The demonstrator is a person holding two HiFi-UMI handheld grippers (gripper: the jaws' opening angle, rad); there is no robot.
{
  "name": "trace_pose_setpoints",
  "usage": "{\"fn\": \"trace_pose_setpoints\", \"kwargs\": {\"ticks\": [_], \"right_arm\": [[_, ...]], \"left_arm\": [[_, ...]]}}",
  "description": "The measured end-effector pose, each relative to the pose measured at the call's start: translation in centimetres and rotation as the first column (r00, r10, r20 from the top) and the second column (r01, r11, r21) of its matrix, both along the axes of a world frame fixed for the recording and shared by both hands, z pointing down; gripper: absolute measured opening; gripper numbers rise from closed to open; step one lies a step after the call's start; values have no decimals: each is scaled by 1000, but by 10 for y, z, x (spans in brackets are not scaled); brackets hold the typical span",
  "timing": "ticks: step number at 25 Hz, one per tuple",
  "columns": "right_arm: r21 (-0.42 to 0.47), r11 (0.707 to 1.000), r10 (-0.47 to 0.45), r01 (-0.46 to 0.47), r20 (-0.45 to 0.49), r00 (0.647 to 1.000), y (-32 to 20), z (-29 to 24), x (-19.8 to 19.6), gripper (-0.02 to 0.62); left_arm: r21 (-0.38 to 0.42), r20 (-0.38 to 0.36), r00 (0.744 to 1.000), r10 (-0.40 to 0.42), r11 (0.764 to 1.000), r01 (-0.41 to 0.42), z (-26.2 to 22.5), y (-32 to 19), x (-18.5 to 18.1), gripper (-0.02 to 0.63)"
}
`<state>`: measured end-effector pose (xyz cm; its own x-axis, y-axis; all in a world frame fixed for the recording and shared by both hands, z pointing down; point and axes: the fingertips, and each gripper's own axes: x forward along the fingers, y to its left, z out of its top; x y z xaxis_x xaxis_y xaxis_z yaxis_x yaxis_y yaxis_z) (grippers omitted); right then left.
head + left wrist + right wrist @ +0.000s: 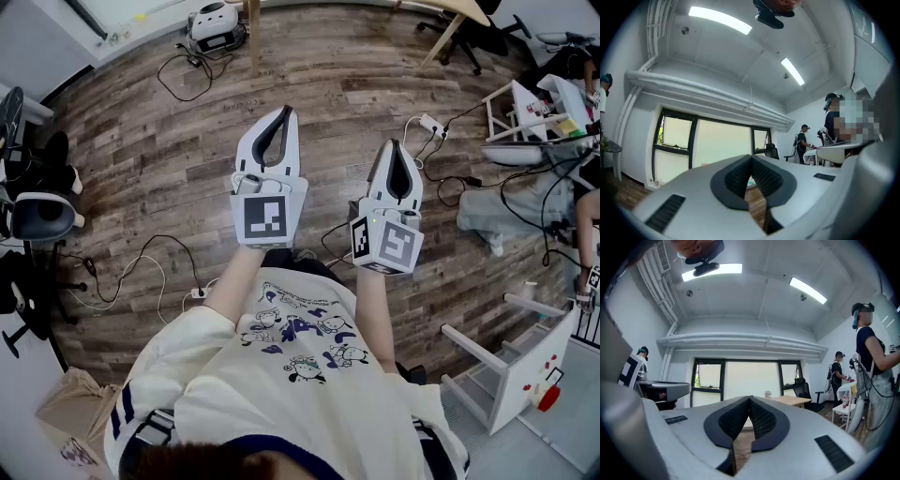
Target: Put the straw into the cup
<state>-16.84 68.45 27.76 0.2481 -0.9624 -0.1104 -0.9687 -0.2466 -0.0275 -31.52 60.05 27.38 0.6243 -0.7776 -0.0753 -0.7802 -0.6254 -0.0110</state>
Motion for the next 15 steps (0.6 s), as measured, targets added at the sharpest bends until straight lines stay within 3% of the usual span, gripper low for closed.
{"fn": "trace_pose_setpoints", "kwargs": {"ticks": [15], "right_arm": [[-14, 1000, -8, 8, 19, 1000, -1, 7, -12, -3]], "left_arm": [[3, -10, 1000, -5, 1000, 5, 0, 2, -13, 32]]}}
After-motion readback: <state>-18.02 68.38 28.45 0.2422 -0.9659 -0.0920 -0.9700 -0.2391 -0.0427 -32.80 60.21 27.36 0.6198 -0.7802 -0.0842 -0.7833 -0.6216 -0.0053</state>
